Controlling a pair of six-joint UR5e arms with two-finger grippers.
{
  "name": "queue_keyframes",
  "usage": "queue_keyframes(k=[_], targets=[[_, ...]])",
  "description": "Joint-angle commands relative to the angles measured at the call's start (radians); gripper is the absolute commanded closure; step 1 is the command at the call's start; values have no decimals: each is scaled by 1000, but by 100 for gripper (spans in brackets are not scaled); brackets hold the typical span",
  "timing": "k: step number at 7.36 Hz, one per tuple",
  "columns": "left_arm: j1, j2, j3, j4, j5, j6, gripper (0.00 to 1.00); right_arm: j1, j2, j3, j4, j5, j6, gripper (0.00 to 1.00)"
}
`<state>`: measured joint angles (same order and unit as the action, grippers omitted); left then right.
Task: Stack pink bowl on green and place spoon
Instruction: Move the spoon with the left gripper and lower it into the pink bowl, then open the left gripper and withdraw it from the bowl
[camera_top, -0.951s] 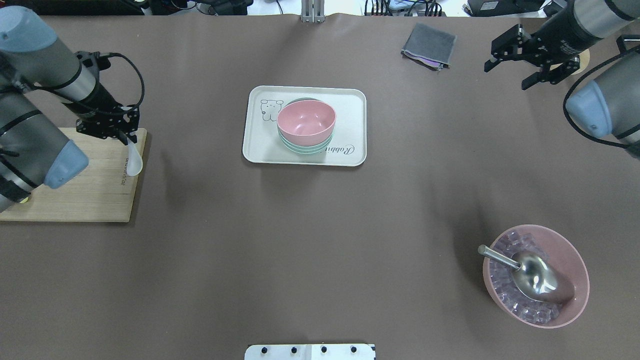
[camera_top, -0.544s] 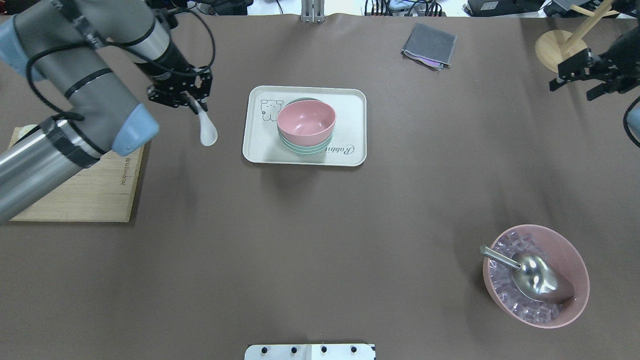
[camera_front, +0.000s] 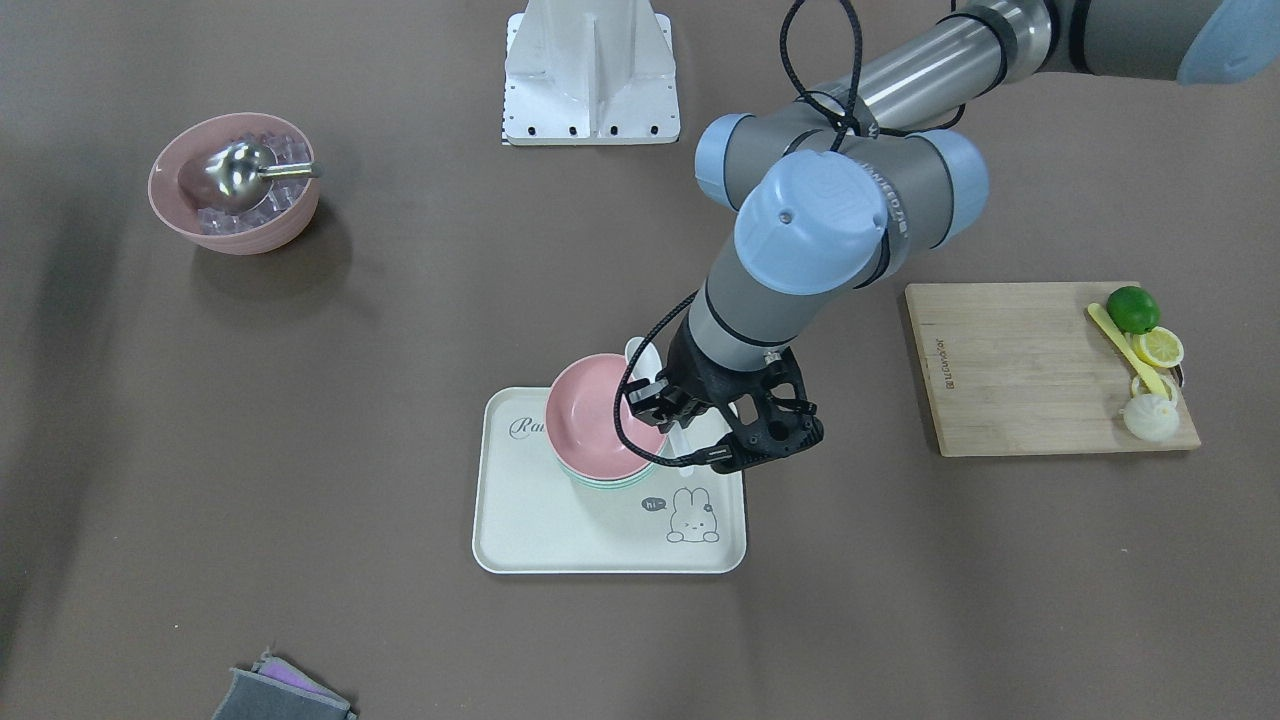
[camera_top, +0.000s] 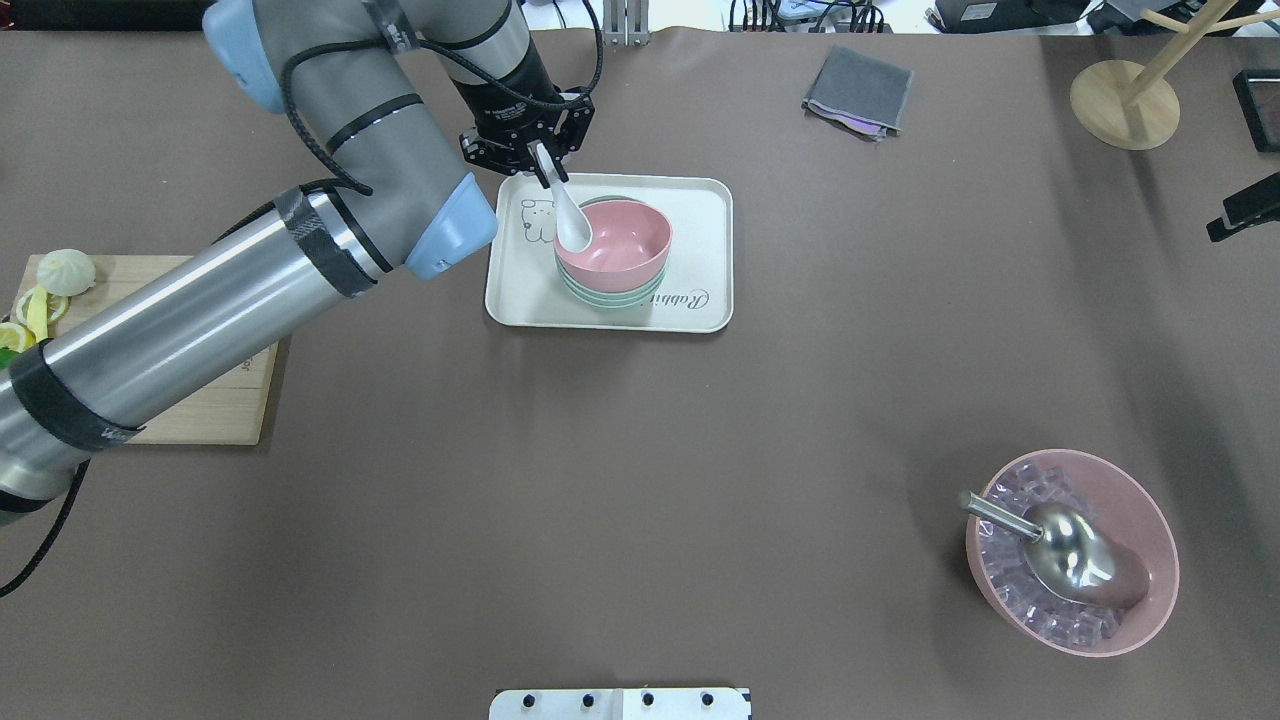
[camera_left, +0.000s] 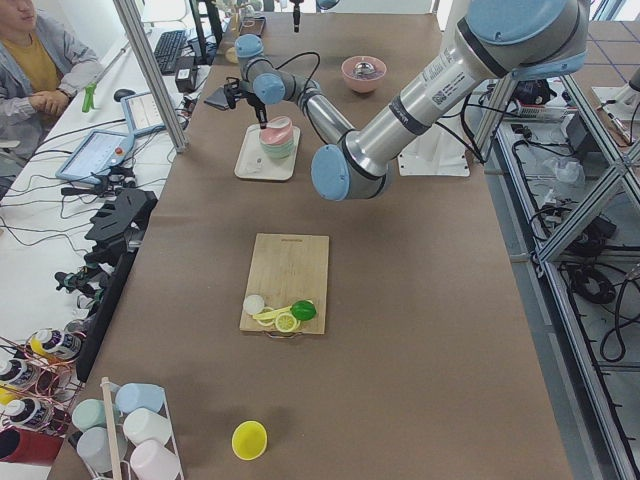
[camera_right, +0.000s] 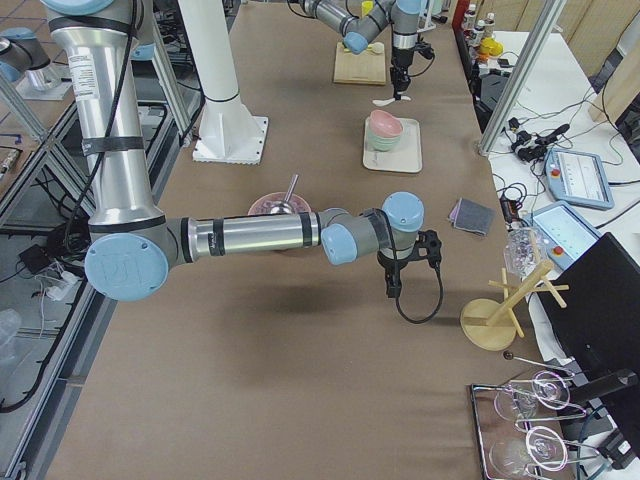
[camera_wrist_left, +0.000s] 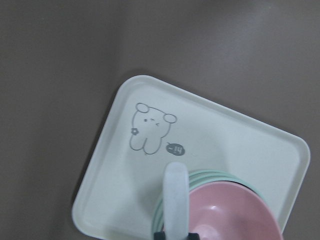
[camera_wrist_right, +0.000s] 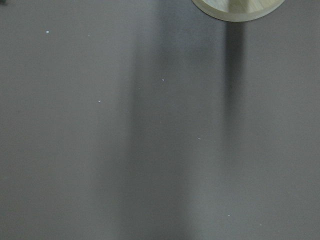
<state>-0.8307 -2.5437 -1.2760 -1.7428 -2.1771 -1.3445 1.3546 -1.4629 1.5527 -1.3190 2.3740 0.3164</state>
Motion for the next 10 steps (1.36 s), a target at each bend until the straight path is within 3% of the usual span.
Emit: queue_keyframes(k=[1, 3, 4, 5, 7, 8, 10], targets=[[12, -13, 53, -92, 36, -10, 100, 5, -4, -6, 1, -2, -13, 0], [19, -10, 69, -132, 49, -11, 100, 5, -5, -6, 1, -2, -14, 0], [54, 0, 63, -127, 62, -11, 1, 9, -16, -5, 4, -1, -14, 0], [77, 26, 37, -118, 107, -15, 2, 9, -14, -5, 4, -2, -14, 0], [-5, 68, -67, -20, 39, 4, 2, 12, -13, -6, 3, -2, -16, 0], [-62, 180, -209, 35, -24, 57, 2, 18, -14, -8, 1, -4, -20, 0], [-144, 467, -528, 237, 27, 509, 2, 67, -13, -38, -2, -4, -126, 0]])
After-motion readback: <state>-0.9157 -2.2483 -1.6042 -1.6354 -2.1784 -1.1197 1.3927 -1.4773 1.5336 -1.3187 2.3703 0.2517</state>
